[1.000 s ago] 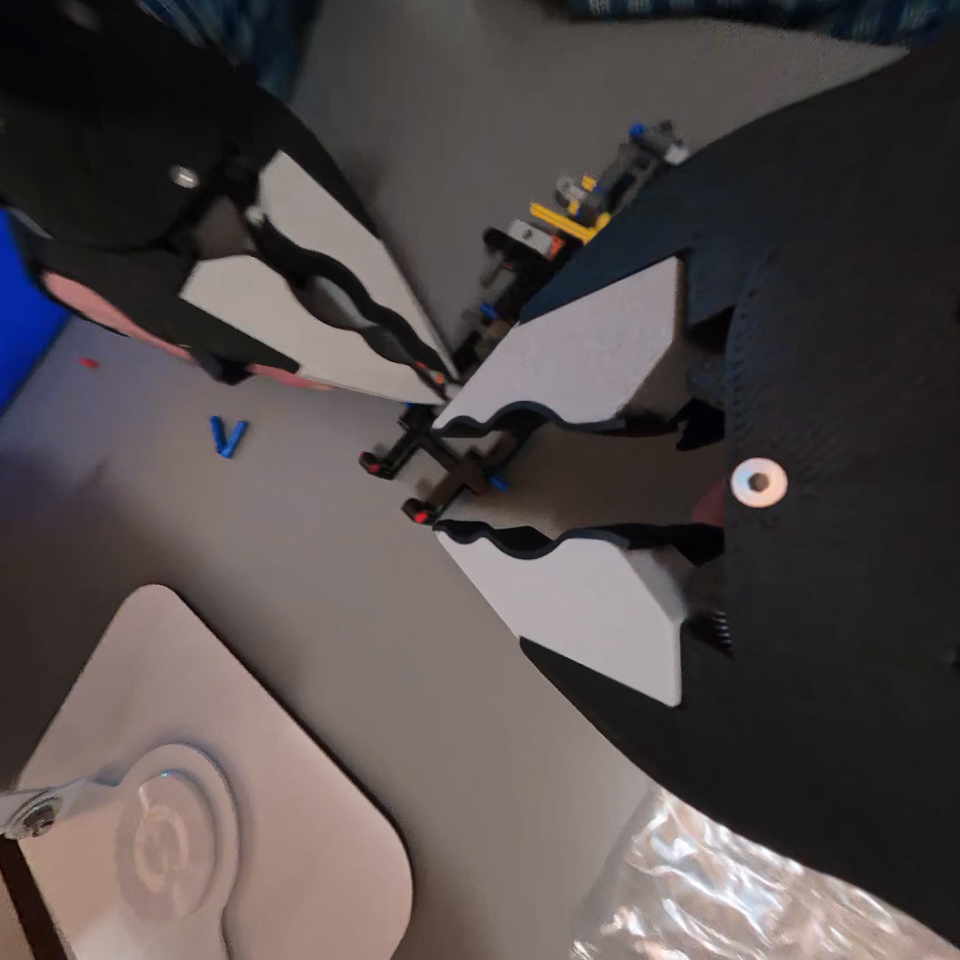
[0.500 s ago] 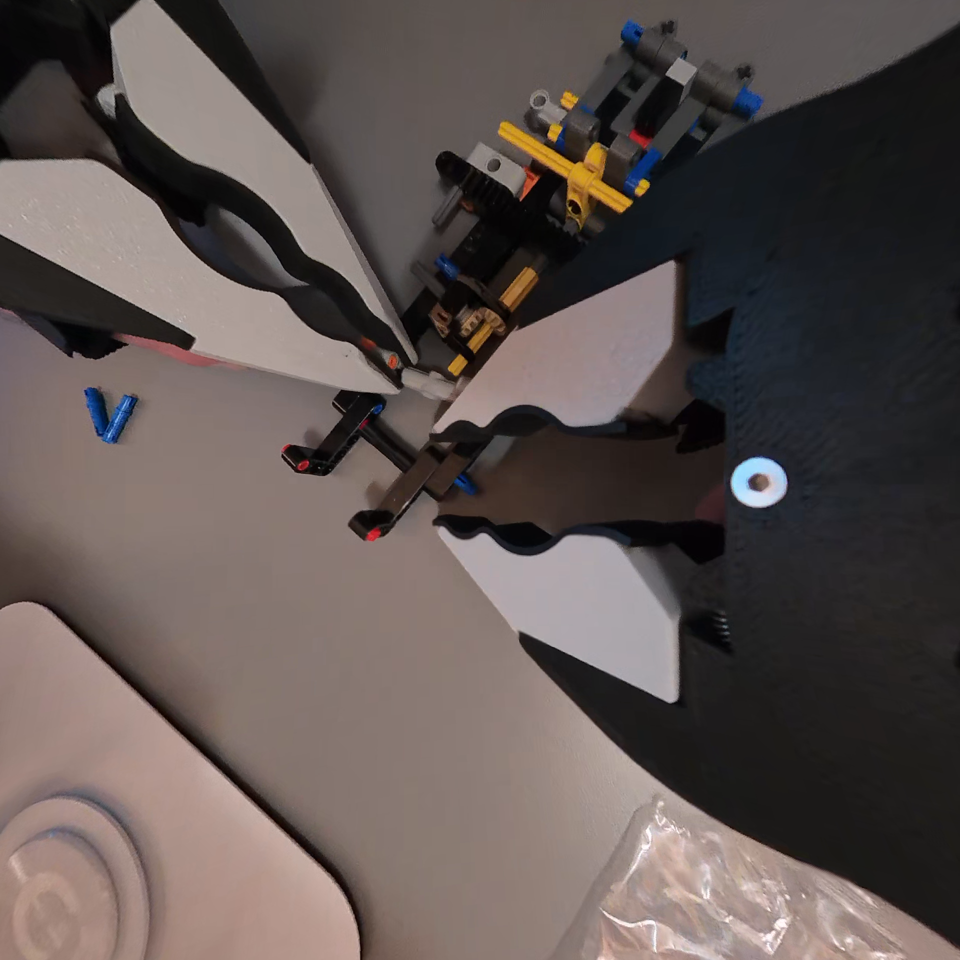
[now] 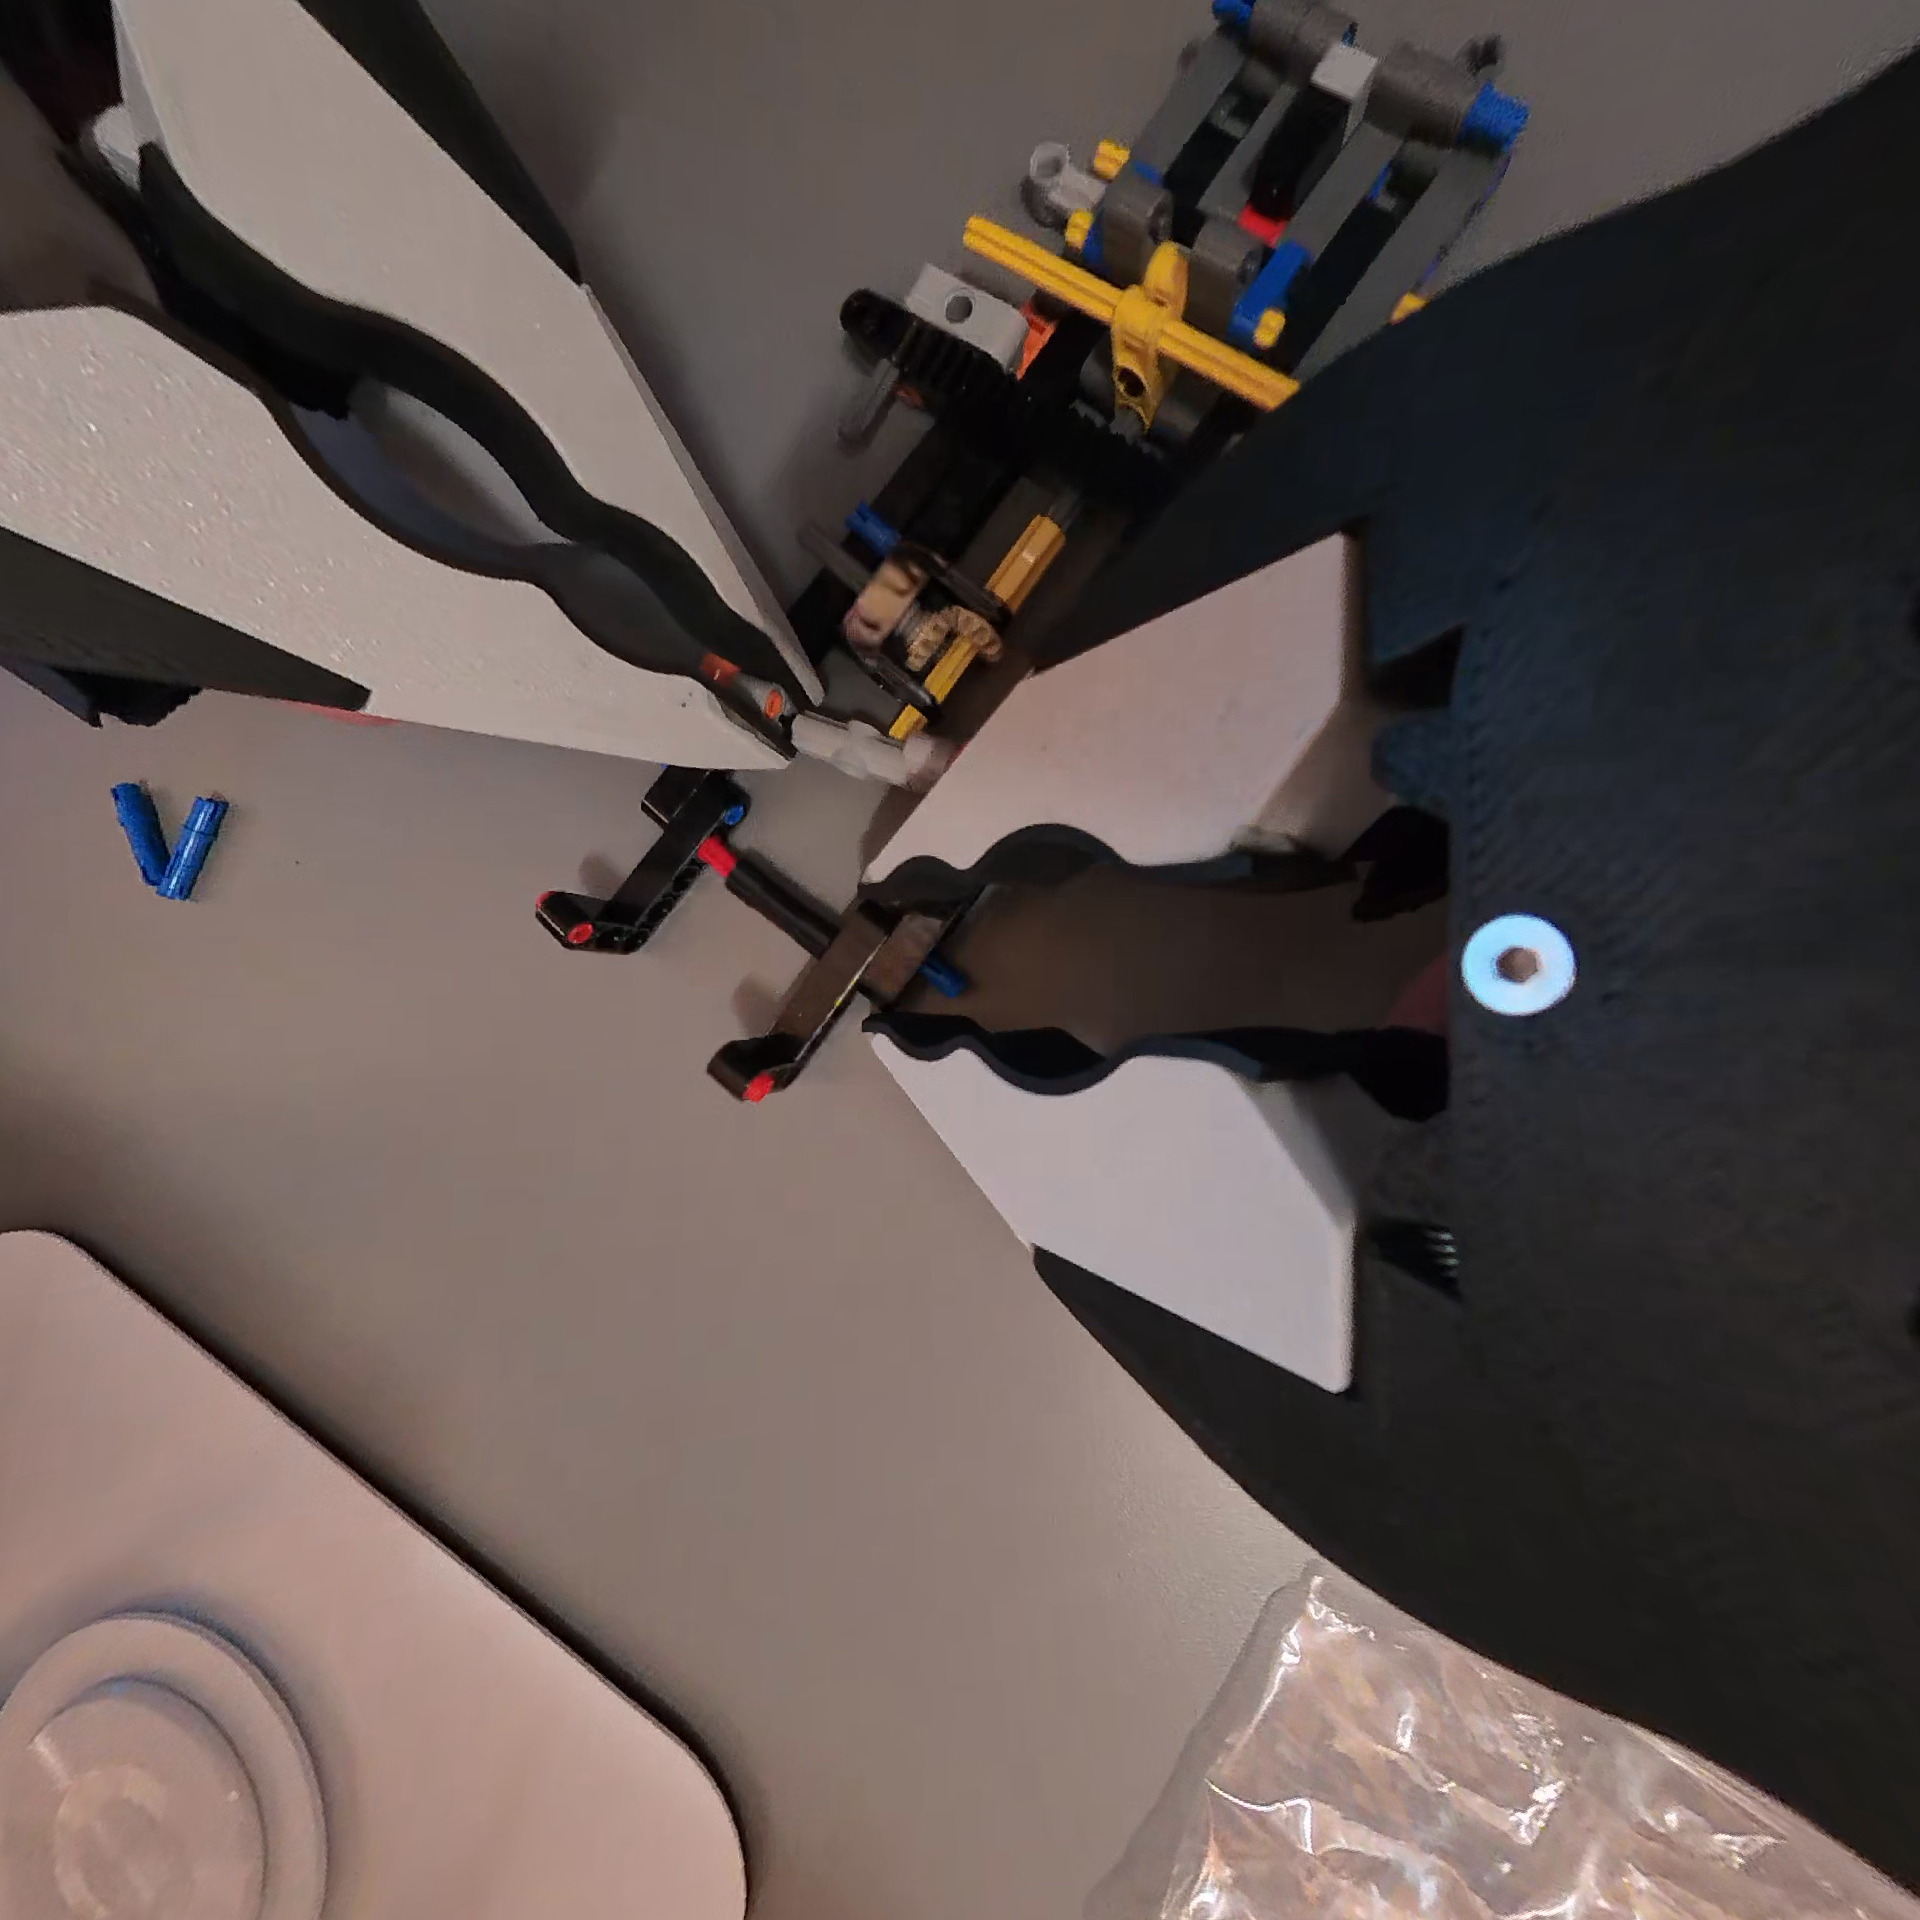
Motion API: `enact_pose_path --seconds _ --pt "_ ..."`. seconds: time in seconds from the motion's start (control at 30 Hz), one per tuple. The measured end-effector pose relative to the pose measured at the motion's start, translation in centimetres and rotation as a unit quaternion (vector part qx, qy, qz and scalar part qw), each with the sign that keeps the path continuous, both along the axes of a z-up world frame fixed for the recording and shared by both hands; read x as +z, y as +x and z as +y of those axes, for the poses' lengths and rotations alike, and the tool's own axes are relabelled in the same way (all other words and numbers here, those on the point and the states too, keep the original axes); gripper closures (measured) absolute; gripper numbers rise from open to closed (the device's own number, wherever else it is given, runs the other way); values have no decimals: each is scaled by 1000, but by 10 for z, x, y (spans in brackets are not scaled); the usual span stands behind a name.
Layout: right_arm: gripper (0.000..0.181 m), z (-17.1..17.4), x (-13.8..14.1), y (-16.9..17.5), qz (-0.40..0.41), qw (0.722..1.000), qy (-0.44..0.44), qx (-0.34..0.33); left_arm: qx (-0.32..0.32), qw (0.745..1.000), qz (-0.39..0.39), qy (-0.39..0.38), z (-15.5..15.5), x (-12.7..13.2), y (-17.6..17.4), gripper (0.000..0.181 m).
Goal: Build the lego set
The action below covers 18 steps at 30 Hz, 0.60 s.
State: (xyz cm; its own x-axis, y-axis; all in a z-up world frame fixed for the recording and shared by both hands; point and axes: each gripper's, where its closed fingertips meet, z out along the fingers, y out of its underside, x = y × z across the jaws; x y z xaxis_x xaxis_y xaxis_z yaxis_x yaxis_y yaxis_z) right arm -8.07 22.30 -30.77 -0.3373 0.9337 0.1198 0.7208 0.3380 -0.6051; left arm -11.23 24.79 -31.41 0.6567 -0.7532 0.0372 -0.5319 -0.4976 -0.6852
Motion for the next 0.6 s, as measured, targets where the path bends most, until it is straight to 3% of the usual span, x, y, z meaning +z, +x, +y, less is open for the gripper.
enact_pose_path --seconds 0.6 --pt "176 -2 -1 -2 -31 1000 -2 7 15 1000 -5 8 -5 0 -8 163"
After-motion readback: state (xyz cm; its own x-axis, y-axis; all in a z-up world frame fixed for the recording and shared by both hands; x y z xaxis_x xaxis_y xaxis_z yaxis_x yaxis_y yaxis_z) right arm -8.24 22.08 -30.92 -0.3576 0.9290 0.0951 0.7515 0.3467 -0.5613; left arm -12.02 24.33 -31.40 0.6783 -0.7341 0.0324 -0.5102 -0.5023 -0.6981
